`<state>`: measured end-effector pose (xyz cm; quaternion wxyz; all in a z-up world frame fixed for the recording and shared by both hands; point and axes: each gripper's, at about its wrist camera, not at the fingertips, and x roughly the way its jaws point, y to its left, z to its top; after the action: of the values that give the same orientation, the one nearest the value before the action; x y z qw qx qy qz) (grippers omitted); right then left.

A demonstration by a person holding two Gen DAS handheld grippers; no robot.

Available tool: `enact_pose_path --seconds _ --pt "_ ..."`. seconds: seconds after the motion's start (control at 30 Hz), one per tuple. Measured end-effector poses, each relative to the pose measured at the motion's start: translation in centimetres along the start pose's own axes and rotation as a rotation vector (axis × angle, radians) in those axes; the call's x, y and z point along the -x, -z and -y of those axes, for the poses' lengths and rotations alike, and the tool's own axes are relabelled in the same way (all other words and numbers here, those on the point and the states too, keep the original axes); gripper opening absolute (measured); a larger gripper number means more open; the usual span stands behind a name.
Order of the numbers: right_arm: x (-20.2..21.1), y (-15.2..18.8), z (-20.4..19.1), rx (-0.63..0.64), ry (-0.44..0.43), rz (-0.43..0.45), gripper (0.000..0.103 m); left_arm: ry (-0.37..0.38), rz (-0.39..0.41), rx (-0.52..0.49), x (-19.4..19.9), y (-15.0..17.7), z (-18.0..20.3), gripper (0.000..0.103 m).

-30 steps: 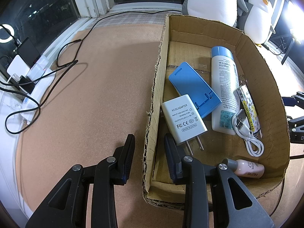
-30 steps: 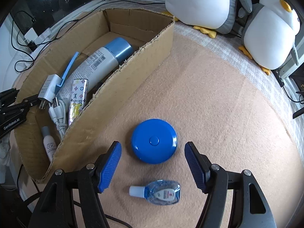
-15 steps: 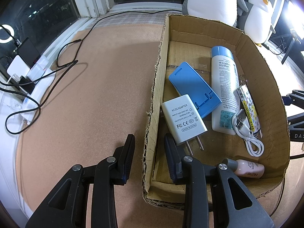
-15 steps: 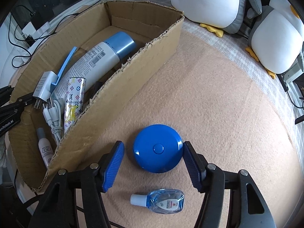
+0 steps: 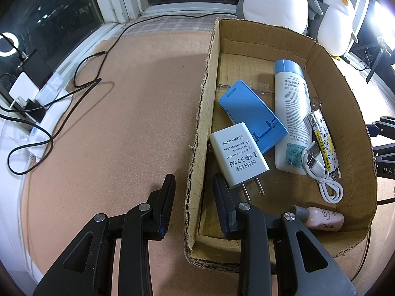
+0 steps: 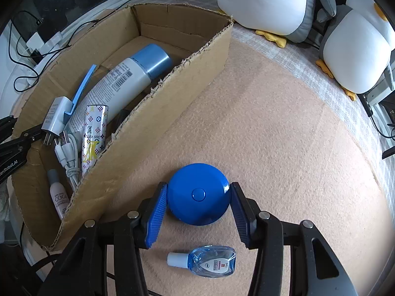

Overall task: Organize rigid objects
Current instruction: 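Carry the blue tape measure into the box and release it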

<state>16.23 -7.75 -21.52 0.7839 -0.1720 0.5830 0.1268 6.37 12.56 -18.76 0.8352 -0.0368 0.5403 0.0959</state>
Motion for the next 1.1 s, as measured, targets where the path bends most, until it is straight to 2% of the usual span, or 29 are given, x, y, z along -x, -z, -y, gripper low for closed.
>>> enact_pose_path --seconds 0.37,0.67,0.83,1.1 --pt "3.3 1.0 -0.4 -0.012 0.000 0.069 0.046 -0.001 0.000 0.000 0.0 0.0 0.0 0.030" --pt "8.0 1.2 -0.9 -0.044 -0.065 0.167 0.046 -0.002 0.000 -0.001 0.0 0.0 0.0 0.030" --pt "9.6 0.8 -2.5 -0.030 -0.107 0.205 0.046 -0.002 0.000 -0.001 0.0 -0.1 0.0 0.030" --pt "10.0 -0.1 -6.2 0.039 -0.144 0.223 0.046 -0.001 -0.001 0.001 0.1 -0.1 0.0 0.030"
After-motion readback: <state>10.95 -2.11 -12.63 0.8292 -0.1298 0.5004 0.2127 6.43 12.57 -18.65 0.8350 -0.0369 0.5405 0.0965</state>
